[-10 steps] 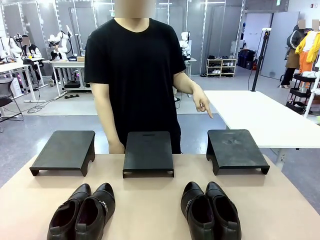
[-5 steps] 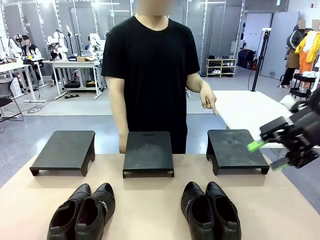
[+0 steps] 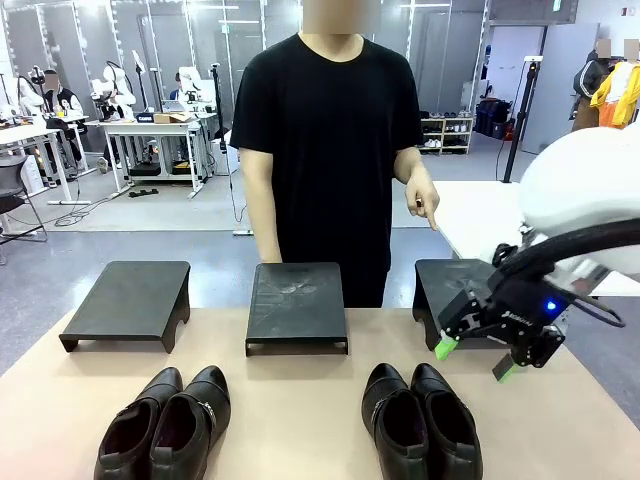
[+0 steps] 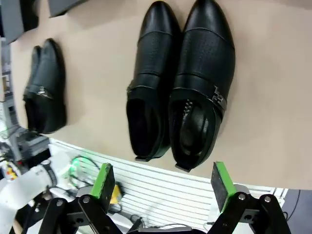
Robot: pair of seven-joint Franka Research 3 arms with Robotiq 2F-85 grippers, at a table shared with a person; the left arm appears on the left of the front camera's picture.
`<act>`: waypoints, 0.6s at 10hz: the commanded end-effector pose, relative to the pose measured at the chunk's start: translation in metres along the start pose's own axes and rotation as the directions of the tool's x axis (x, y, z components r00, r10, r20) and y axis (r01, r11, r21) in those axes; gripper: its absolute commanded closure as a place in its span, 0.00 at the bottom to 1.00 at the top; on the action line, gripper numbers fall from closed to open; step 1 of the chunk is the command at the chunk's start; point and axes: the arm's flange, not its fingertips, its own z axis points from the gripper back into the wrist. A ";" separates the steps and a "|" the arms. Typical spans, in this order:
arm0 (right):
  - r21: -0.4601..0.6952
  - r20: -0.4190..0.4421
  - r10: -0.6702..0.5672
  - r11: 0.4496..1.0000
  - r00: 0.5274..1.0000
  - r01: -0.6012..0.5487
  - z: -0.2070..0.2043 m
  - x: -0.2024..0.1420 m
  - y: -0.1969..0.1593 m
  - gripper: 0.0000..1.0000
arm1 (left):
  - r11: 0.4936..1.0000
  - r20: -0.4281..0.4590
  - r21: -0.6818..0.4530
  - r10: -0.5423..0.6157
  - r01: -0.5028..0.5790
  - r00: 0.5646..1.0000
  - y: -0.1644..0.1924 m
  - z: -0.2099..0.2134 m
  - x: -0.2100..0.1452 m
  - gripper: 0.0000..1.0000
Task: Place the shoes on the stand as instructed by the person.
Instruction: Pick up one pair of Shoes and place it on the Shoes Stand indicated by the person.
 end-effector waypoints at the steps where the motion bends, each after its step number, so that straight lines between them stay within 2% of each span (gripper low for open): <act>1: -0.116 0.042 -0.035 0.992 0.998 0.039 -0.026 -0.003 0.007 0.00 | 1.000 0.004 -0.018 -0.019 0.019 1.000 0.001 0.002 -0.001 0.00; 5: -0.215 0.028 -0.010 0.976 1.000 0.016 -0.069 -0.014 0.015 0.00 | 1.000 0.004 -0.018 -0.019 0.019 1.000 0.001 0.002 -0.001 0.00; 6: -0.210 0.017 -0.008 0.978 1.000 0.012 -0.076 -0.015 0.018 0.00 | 1.000 0.004 -0.018 -0.019 0.019 1.000 0.001 0.002 -0.001 0.00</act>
